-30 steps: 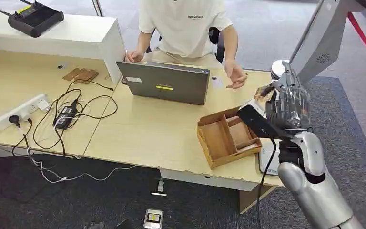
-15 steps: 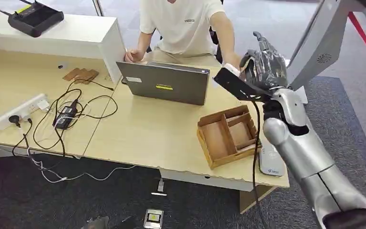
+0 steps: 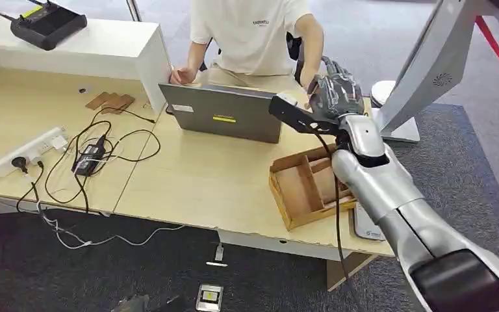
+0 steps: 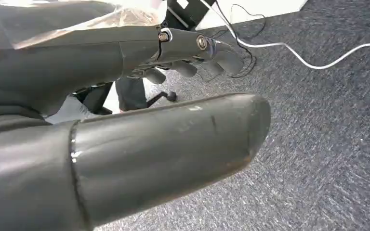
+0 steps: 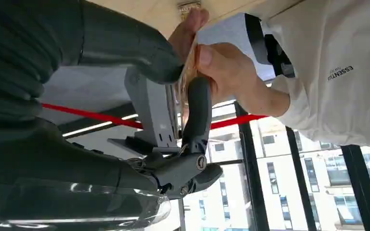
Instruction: Pass the card to the sensor for recognition and then transmit it.
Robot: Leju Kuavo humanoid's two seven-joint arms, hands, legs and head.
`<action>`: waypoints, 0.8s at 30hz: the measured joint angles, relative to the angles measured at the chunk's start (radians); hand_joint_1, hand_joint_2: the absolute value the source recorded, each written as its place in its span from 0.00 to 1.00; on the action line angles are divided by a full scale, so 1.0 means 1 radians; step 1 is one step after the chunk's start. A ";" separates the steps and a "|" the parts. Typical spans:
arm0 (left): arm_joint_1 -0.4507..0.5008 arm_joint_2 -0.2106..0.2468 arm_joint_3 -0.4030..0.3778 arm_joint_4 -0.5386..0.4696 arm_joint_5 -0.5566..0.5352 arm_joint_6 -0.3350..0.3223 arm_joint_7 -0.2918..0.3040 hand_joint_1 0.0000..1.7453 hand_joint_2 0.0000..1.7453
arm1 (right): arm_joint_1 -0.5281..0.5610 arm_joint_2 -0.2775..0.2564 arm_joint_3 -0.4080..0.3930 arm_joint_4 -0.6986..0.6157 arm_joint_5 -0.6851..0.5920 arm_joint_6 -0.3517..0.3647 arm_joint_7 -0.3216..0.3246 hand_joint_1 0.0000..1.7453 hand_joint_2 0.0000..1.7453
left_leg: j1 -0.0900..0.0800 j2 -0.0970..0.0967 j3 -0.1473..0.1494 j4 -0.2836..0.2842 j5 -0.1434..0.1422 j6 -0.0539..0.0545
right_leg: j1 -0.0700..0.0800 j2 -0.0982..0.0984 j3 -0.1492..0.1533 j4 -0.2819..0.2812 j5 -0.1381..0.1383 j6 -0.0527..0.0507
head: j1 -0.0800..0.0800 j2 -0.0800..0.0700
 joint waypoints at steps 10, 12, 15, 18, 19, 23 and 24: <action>0.006 0.000 0.000 0.000 -0.009 0.005 0.000 0.00 0.00 | -0.020 0.000 0.038 0.055 0.145 -0.140 0.004 0.00 0.00 | 0.000 0.001 0.001 0.000 0.000 0.000 | 0.000 0.000 0.000 0.000 0.000 0.000 | 0.000 0.000; 0.012 0.001 0.002 0.000 -0.003 0.014 -0.004 0.00 0.00 | -0.020 -0.015 0.042 0.041 0.196 -0.164 0.011 0.00 0.00 | 0.000 0.001 0.001 0.000 0.000 0.000 | 0.000 0.000 0.000 0.000 0.000 0.000 | 0.000 0.000; 0.023 0.002 0.005 0.000 -0.001 0.023 -0.010 0.00 0.00 | -0.020 -0.044 0.043 0.014 0.229 -0.170 0.011 0.00 0.00 | 0.000 0.001 0.001 0.001 0.000 0.000 | 0.000 0.000 0.000 0.000 0.000 0.000 | 0.000 0.000; 0.027 0.002 0.010 0.000 0.000 0.024 -0.012 0.00 0.00 | -0.020 -0.061 0.044 -0.005 0.236 -0.170 0.011 0.00 1.00 | 0.000 0.001 0.001 0.001 0.000 0.000 | 0.000 0.000 0.000 0.000 0.000 0.000 | 0.000 0.000; 0.027 0.002 0.010 0.000 0.001 0.026 -0.012 0.00 0.00 | -0.019 -0.065 0.046 -0.011 0.240 -0.172 0.011 0.00 1.00 | 0.000 0.001 0.001 0.001 0.000 0.000 | 0.000 0.000 0.000 0.000 0.000 0.000 | 0.000 0.000; 0.039 0.002 0.021 0.000 0.034 0.061 -0.022 0.00 0.00 | -0.013 -0.103 0.044 -0.046 0.270 -0.213 0.030 0.00 1.00 | 0.000 0.001 0.002 0.001 0.000 0.000 | 0.000 0.000 0.000 0.000 0.000 0.000 | 0.000 0.000; 0.047 0.002 0.026 0.000 0.048 0.076 -0.030 0.00 0.00 | -0.008 -0.121 0.037 -0.065 0.270 -0.225 0.039 0.00 1.00 | 0.000 0.000 0.002 0.001 0.000 0.000 | 0.000 0.000 0.000 0.000 0.000 0.000 | 0.000 0.000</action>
